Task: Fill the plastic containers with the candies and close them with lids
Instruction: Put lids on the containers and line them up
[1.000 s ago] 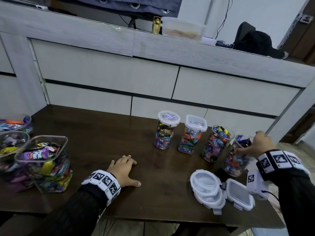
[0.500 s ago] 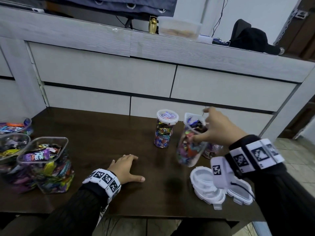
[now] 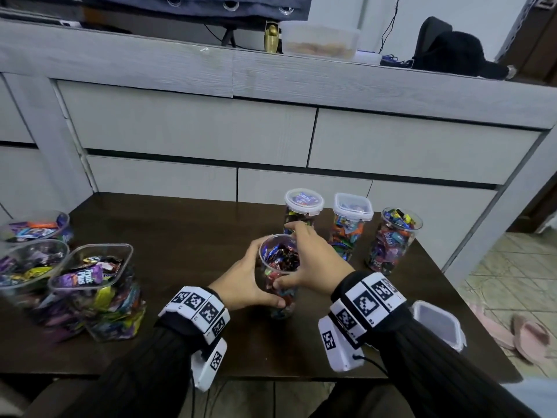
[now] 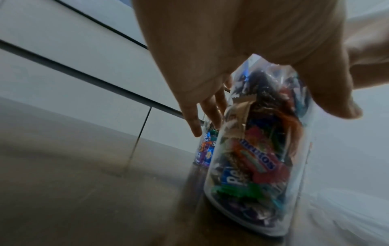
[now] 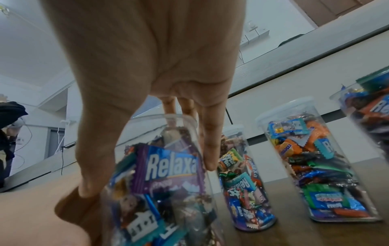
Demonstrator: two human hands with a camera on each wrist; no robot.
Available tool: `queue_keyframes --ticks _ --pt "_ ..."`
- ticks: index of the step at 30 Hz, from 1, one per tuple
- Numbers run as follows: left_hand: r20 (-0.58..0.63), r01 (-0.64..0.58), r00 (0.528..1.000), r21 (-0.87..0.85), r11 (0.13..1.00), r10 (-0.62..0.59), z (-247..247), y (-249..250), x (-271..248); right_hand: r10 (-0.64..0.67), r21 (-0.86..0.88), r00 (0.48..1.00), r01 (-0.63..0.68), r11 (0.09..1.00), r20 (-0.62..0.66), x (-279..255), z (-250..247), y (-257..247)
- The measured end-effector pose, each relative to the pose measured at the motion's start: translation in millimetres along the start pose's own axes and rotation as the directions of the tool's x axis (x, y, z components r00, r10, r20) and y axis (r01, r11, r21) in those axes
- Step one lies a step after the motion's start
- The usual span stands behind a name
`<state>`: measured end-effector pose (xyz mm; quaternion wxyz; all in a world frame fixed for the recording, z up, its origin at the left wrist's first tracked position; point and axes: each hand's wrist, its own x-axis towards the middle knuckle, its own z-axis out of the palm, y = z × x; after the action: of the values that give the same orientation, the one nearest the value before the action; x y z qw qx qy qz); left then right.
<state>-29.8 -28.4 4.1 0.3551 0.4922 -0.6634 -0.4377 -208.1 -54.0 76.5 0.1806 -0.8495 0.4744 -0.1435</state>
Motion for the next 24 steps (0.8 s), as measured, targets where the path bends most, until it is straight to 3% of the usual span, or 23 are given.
queue_keyframes --ticks 5,9,14,17,19,24 --pt "-0.049 -0.010 0.999 -0.052 0.999 0.007 7.7 2.6 5.4 0.014 0.070 0.998 -0.017 0.997 0.054 -5.5 -7.9 8.6" --pt "-0.065 0.034 0.997 -0.014 0.999 -0.034 9.5 -1.7 4.6 0.150 0.006 0.987 -0.150 0.989 0.052 -16.5 -24.5 39.7" --pt "-0.072 0.060 0.996 0.013 0.998 -0.059 6.4 -5.0 -1.9 0.434 -0.308 0.894 -0.384 0.870 0.113 -37.7 -23.5 94.6" --pt "-0.065 0.079 0.995 0.017 0.997 -0.078 5.3 -4.2 -3.6 0.532 -0.381 0.832 -0.445 0.810 0.159 -47.9 -10.8 116.9" --pt "-0.055 0.092 0.994 0.016 0.996 -0.091 4.9 -3.7 -3.5 0.558 -0.390 0.808 -0.461 0.798 0.187 -51.8 -4.4 125.6" --pt "-0.044 0.132 0.990 0.005 0.991 -0.132 5.7 -3.3 -3.1 0.543 -0.351 0.819 -0.460 0.815 0.187 -55.4 3.9 130.4"
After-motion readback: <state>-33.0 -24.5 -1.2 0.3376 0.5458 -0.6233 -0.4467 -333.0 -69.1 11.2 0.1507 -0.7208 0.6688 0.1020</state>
